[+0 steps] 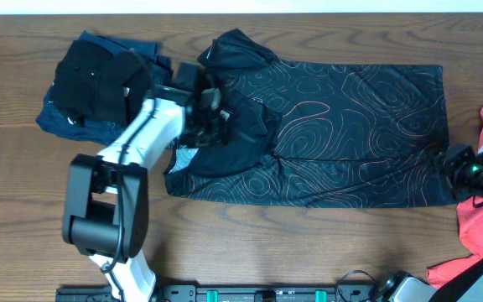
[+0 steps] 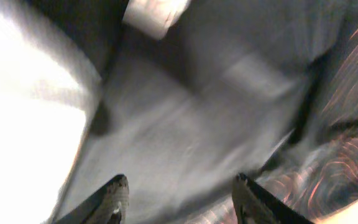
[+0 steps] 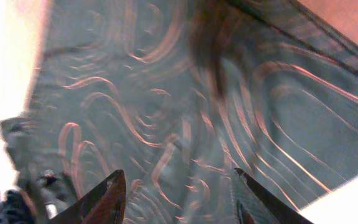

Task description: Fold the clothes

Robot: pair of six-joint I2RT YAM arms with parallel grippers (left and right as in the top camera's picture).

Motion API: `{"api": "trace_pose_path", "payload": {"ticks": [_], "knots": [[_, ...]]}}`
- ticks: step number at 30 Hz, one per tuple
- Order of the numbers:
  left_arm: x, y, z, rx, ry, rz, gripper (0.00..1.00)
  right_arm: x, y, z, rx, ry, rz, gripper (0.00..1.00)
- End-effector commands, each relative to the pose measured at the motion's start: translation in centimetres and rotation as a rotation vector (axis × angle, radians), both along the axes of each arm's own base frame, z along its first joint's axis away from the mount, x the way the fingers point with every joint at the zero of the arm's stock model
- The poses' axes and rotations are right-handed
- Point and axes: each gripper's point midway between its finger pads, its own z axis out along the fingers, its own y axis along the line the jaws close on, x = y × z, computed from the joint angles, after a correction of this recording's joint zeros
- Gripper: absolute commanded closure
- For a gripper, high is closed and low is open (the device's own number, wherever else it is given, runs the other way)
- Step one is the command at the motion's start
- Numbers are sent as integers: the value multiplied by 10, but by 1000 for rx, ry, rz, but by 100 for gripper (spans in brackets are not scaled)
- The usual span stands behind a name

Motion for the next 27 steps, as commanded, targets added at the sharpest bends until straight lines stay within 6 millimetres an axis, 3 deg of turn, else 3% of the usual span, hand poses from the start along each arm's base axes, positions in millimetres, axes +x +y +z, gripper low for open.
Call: {"api": "trace_pose_path", "payload": {"ticks": [1, 7, 11, 16, 20, 22, 24, 27], "knots": [[-18, 22, 10, 20, 74, 18, 45, -24, -15, -12, -99, 132, -39, 48], [-55, 60, -3, 164, 215, 24, 45, -56, -16, -43, -142, 267, -68, 47], [-68, 63, -14, 175, 248, 20, 45, -83, -20, -73, -189, 365, -162, 48], [-76, 64, -21, 179, 266, 19, 44, -69, -22, -91, -215, 240, -174, 48], [-77, 64, -21, 180, 273, 19, 40, -62, -25, -91, -233, 191, -178, 46], [-79, 64, -20, 180, 278, 18, 39, -60, -26, -91, -236, 185, -182, 59], [-80, 64, -21, 181, 284, 18, 38, -64, -25, -92, -228, 204, -188, 79], [-84, 65, -22, 184, 296, 17, 38, -75, -25, -96, -217, 253, -220, 92]]}}
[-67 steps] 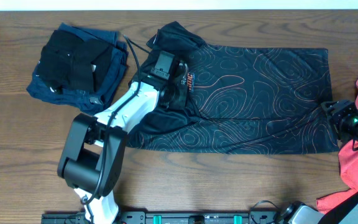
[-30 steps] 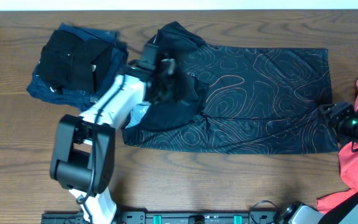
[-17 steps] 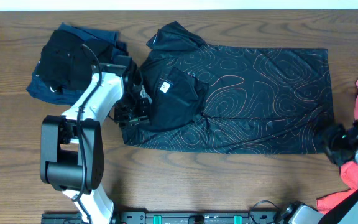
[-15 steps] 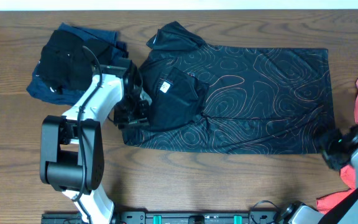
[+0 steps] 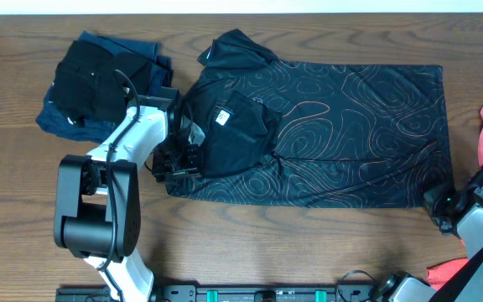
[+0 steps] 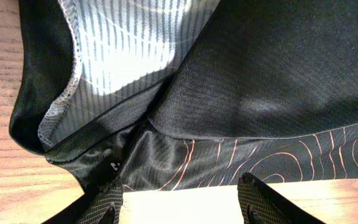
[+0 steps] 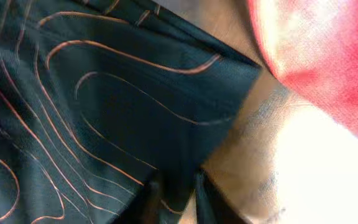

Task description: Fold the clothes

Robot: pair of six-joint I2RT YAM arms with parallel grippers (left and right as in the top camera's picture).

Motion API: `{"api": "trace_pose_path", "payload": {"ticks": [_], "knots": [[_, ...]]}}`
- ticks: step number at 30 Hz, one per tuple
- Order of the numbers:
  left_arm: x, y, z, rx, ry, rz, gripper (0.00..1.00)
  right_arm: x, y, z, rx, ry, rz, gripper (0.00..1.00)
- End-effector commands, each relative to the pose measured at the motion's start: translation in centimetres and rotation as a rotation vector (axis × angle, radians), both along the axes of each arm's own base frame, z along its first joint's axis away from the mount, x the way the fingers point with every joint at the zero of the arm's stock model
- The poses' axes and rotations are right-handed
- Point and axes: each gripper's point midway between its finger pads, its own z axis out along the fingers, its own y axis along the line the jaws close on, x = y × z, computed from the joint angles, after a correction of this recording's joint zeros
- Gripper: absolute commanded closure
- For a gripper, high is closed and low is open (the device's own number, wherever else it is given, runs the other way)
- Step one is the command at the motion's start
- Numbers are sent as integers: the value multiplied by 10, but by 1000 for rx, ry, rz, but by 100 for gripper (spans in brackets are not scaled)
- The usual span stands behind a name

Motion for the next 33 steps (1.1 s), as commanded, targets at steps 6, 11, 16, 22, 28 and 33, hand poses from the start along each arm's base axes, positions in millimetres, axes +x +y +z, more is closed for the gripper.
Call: {"api": "trace_pose_path", "payload": {"ticks": [6, 11, 16, 22, 28, 33], "knots": [[-24, 9, -14, 30, 42, -9, 39, -47, -12, 0, 31, 177, -149, 99], [-36, 12, -30, 38, 50, -10, 56, -74, -25, 15, 6, 275, -225, 99], [-37, 12, -30, 39, 53, -9, 89, -75, -25, 18, 3, 270, -232, 98], [-45, 23, -23, 44, 108, 32, 94, -75, -25, 18, 6, 268, -231, 98], [-58, 37, -17, 47, 176, 89, 94, -77, -23, 17, 14, 277, -229, 98], [-57, 47, -16, 41, 185, 138, 94, -76, -18, 17, 26, 282, -216, 98]]}}
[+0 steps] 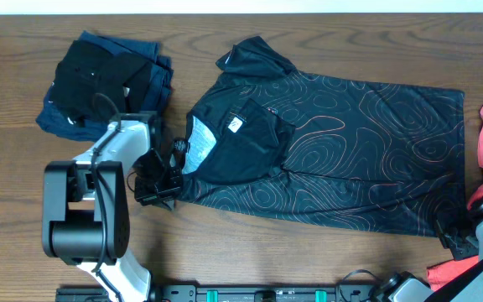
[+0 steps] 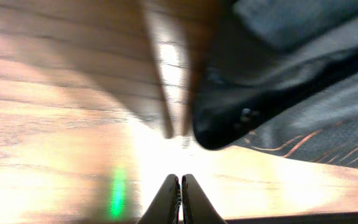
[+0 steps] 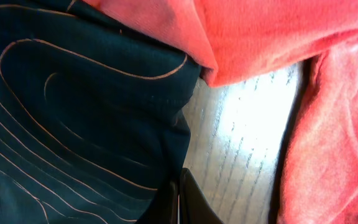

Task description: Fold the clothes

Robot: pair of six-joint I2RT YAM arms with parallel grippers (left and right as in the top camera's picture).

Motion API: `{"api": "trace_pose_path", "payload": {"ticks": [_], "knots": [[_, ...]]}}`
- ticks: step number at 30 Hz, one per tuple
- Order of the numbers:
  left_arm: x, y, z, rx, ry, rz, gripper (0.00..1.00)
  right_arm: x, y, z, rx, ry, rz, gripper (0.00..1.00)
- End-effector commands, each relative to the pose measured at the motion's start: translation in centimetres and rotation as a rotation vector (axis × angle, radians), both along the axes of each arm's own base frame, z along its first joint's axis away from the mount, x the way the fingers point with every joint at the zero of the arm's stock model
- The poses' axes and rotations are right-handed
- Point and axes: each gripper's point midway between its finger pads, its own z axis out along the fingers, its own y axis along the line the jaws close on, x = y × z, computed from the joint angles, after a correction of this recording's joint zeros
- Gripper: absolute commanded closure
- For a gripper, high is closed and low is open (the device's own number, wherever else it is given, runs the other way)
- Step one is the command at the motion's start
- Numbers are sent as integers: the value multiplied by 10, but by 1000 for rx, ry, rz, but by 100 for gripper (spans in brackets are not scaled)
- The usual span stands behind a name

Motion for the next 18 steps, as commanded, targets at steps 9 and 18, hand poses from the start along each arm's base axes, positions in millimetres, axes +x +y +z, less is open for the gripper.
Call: {"api": "trace_pose_path", "payload": {"ticks": [9, 18], "knots": [[37, -17, -4, -159, -180, -9, 37, 7, -9, 8, -42, -25, -9, 96], [35, -8, -11, -103, -174, -25, 94, 8, -9, 8, -38, -31, -8, 95]]}}
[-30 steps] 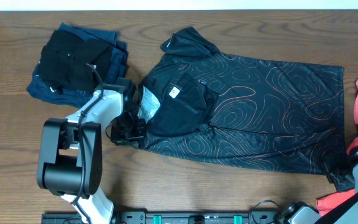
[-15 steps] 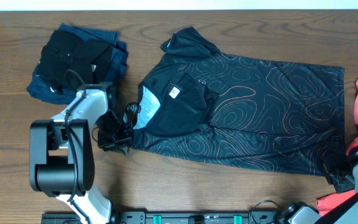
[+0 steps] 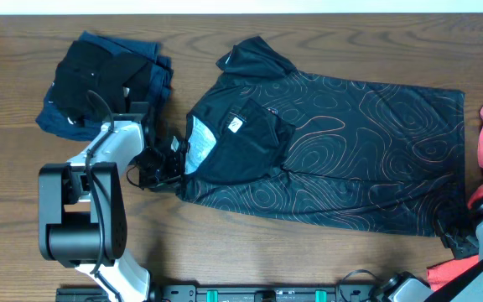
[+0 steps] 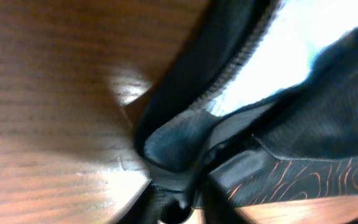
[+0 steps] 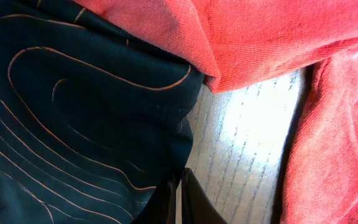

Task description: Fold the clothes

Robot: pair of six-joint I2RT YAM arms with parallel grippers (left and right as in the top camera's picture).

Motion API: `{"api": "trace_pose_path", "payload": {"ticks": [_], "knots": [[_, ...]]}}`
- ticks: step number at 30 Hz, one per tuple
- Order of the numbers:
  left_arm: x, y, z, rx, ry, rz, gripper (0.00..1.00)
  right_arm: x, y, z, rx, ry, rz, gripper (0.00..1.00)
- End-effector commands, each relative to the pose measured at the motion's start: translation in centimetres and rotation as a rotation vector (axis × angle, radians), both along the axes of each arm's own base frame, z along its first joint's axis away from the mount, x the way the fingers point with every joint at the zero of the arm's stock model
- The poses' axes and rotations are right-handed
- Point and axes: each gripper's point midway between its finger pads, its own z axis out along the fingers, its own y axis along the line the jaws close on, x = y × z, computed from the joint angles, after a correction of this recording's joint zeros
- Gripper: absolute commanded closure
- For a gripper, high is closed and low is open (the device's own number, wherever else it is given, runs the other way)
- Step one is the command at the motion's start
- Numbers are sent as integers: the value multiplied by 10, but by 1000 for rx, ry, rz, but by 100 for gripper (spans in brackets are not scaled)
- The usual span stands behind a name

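A dark shirt with thin orange contour lines lies spread and slightly tilted across the table, with its collar end to the left. My left gripper is at the shirt's near-left edge. The left wrist view shows that gripper shut on a bunched fold of the dark fabric. My right gripper is at the shirt's near-right corner. In the right wrist view it is shut on the hem of the shirt.
A stack of folded dark clothes sits at the far left. A red garment lies at the table's right edge, touching the shirt's corner. Bare wooden table shows in front of the shirt.
My left gripper has shifted a little farther from the front edge and now has shirt fabric bunched in its jaws. The shirt and the right gripper have hardly moved.
Both grippers were open over the shirt, the left near the collar and the right at the right edge. Then the left was open at the near-left corner and the right shut at the near-right corner. Later the shirt lay shifted right and tilted, as now.
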Motion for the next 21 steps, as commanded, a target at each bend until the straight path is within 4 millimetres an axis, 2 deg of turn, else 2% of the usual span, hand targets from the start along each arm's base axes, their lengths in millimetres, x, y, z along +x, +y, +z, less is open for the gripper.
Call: {"api": "trace_pose_path", "payload": {"ticks": [1, 5, 9, 13, 16, 18, 20, 21], "knots": [[-14, 13, -6, 71, 50, -22, 94, 5, -6, 7, -26, -19, -8, 96], [-31, 32, -4, 179, 131, 2, 93, 7, -5, 7, -19, -28, -7, 96], [-50, 57, 4, 272, 234, 120, 94, 7, -5, 7, -21, -26, 1, 96], [-63, 79, 13, 279, 284, 201, 94, 5, -10, 8, -46, -12, -3, 95], [-61, 82, 14, 235, 281, 262, 94, 5, -10, 8, -49, -14, -4, 95], [-62, 83, 15, 232, 286, 269, 84, 6, -11, 8, -52, -17, -3, 95], [-63, 80, 16, 221, 293, 267, 62, 8, -12, 8, -52, -28, -2, 95], [-63, 76, 16, 207, 295, 261, 47, 12, -10, 9, -42, -48, 1, 95]]}}
